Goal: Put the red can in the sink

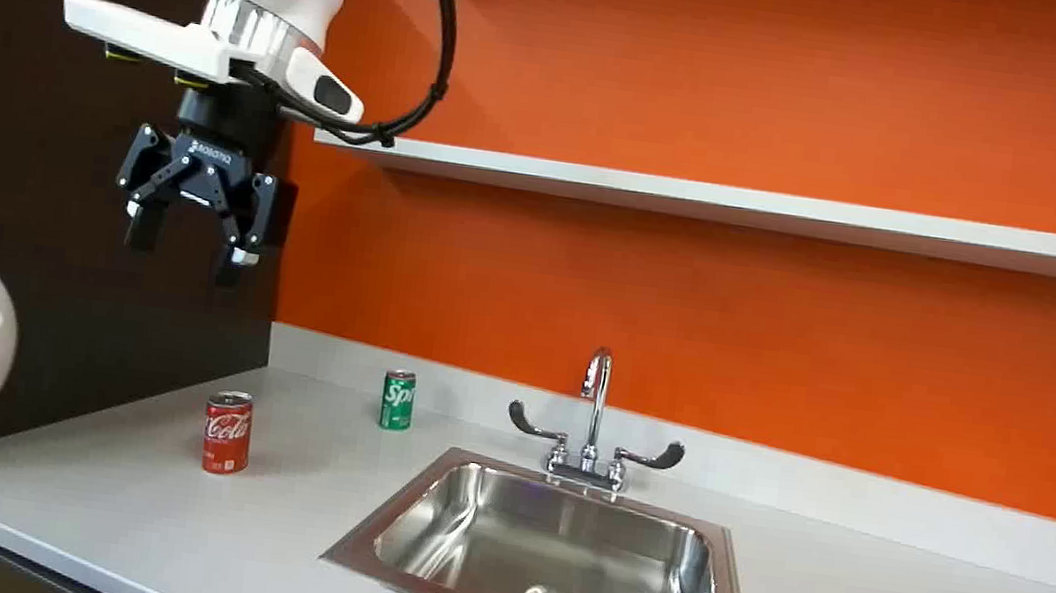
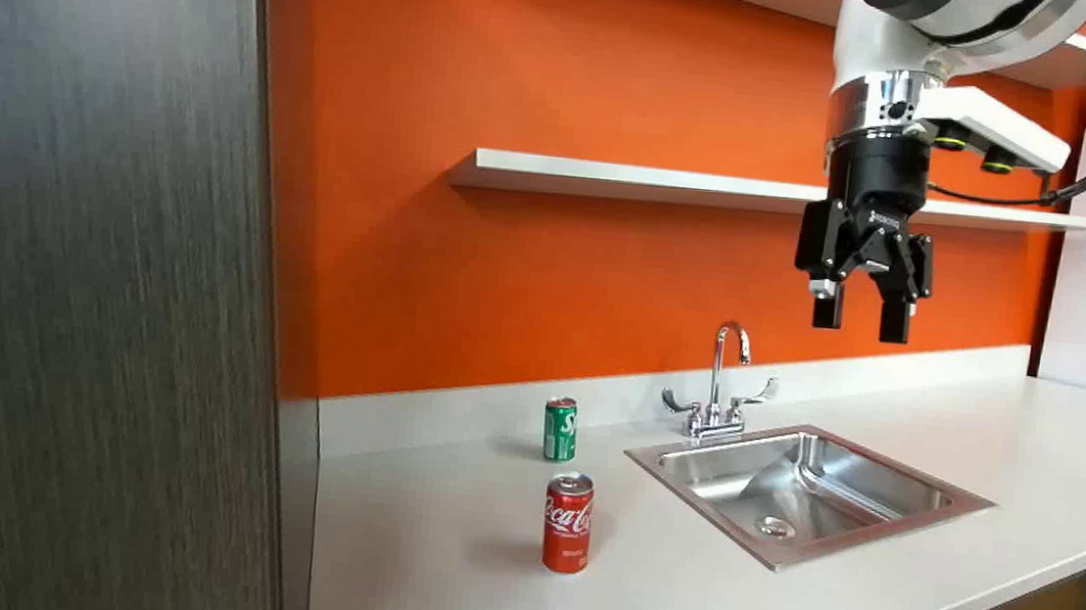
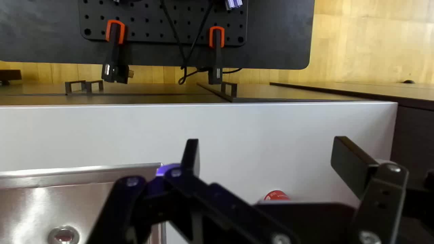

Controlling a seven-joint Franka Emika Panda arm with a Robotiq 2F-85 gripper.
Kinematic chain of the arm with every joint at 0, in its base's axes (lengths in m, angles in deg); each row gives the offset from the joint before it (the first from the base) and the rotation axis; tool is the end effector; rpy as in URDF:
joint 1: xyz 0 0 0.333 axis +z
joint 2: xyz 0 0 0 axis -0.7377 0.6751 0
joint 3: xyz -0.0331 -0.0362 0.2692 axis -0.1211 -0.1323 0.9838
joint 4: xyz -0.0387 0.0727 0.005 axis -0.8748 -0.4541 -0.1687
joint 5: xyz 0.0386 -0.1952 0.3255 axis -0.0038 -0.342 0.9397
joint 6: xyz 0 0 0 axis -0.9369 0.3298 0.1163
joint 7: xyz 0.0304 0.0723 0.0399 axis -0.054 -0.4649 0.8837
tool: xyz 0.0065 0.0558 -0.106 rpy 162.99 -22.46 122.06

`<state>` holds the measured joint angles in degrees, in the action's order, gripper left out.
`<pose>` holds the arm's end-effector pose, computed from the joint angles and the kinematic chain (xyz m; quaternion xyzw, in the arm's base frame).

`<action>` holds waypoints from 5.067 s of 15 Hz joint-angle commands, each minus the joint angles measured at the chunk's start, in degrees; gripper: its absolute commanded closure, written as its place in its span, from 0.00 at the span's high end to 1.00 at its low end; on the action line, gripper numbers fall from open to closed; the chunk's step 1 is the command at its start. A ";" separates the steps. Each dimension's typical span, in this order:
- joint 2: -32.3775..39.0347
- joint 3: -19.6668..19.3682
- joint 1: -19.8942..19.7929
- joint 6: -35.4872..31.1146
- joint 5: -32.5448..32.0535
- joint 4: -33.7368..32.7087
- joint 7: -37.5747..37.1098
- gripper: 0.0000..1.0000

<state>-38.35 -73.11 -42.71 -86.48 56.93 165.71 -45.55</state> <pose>0.2997 0.0256 0.4421 -0.9925 -0.0522 0.0714 0.0843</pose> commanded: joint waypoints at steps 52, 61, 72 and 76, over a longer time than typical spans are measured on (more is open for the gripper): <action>57.21 15.64 6.24 -41.45 -5.58 -19.93 -23.17 1.00; 60.43 14.31 6.48 -44.66 -5.06 -20.92 -23.02 1.00; 63.82 13.74 6.71 -45.04 -4.37 -23.18 -22.74 1.00; 64.86 13.55 6.81 -44.99 -4.41 -23.81 -22.79 1.00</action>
<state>25.34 -58.53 -37.06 -131.35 51.68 143.33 -68.56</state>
